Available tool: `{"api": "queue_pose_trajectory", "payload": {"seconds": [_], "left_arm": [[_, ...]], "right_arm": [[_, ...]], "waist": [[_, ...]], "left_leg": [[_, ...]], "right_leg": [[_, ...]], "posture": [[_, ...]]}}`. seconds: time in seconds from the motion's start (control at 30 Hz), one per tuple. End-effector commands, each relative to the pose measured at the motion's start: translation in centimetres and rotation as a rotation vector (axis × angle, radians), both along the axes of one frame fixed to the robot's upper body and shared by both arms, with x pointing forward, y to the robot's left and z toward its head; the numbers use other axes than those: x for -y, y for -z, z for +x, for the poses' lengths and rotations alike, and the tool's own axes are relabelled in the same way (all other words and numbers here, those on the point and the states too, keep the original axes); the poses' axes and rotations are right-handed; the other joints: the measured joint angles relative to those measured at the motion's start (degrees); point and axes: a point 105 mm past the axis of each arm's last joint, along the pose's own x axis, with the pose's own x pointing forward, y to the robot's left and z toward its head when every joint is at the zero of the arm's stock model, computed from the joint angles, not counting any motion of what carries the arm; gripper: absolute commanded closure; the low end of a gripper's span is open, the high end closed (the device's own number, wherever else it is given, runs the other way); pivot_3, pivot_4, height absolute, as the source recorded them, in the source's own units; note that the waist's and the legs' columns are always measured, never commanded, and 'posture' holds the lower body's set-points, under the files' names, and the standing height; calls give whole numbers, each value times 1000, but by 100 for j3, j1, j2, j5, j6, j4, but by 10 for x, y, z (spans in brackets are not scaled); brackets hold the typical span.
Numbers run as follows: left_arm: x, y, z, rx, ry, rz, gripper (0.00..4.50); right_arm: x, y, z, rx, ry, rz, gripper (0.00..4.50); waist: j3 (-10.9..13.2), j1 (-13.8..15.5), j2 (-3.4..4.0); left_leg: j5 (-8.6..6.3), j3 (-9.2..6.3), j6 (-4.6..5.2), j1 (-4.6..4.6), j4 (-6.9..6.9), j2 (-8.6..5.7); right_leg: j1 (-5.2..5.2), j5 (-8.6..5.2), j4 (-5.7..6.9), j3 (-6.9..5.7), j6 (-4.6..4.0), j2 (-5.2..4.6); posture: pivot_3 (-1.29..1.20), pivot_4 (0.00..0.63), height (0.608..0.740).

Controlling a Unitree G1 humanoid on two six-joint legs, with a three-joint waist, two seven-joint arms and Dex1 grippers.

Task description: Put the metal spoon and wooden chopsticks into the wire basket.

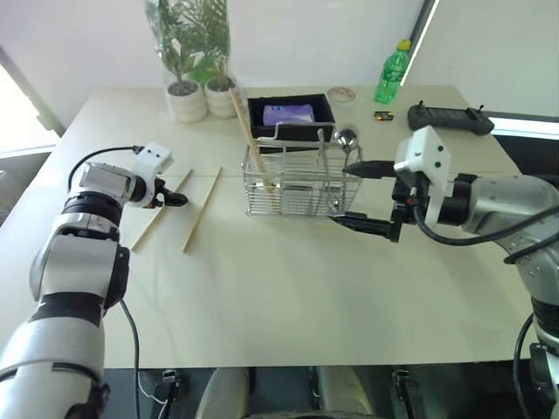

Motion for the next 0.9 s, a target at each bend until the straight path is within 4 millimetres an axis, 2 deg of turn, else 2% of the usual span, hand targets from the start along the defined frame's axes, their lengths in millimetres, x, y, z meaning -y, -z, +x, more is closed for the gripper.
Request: {"api": "queue_pose_trajectory", "payload": {"seconds": [0.03, 0.47, 0.57, 0.73, 0.9], "left_arm": [[2, -5, 4, 23, -12, 13, 998], [17, -8, 13, 61, -19, 10, 998], [18, -7, 13, 61, -23, 2, 1924], [14, -6, 13, 64, -43, -4, 4473], [12, -7, 12, 62, -47, -7, 4473]], "right_arm": [[0, -12, -5, 56, 0, 15, 54], [-1, -13, -6, 56, 14, 34, 54], [0, -14, -5, 57, 23, 37, 0], [1, -13, -5, 53, 25, 39, 0], [0, -11, -8, 40, 3, 22, 0]], "waist": [[-1, -3, -1], [-2, 1, -2], [-2, 3, -2], [-2, -23, -2], [-2, -24, -3]], "left_leg": [[0, 0, 0, 0, 1, 0], [0, -1, 0, 2, 3, -1], [0, -1, 0, 2, 3, -1], [0, -2, 0, 2, 2, 0], [0, -1, 0, 4, 1, 0]], "right_leg": [[0, 0, 0, 0, 1, 0], [2, 1, 4, 0, 3, 0], [2, 2, 4, 0, 3, 0], [1, 2, 5, 0, 3, 2], [0, 2, 8, 0, 3, 3]], "posture": [[0, 150, 716], [0, 150, 716], [0, 150, 716], [0, 150, 716], [0, 150, 716]]}}
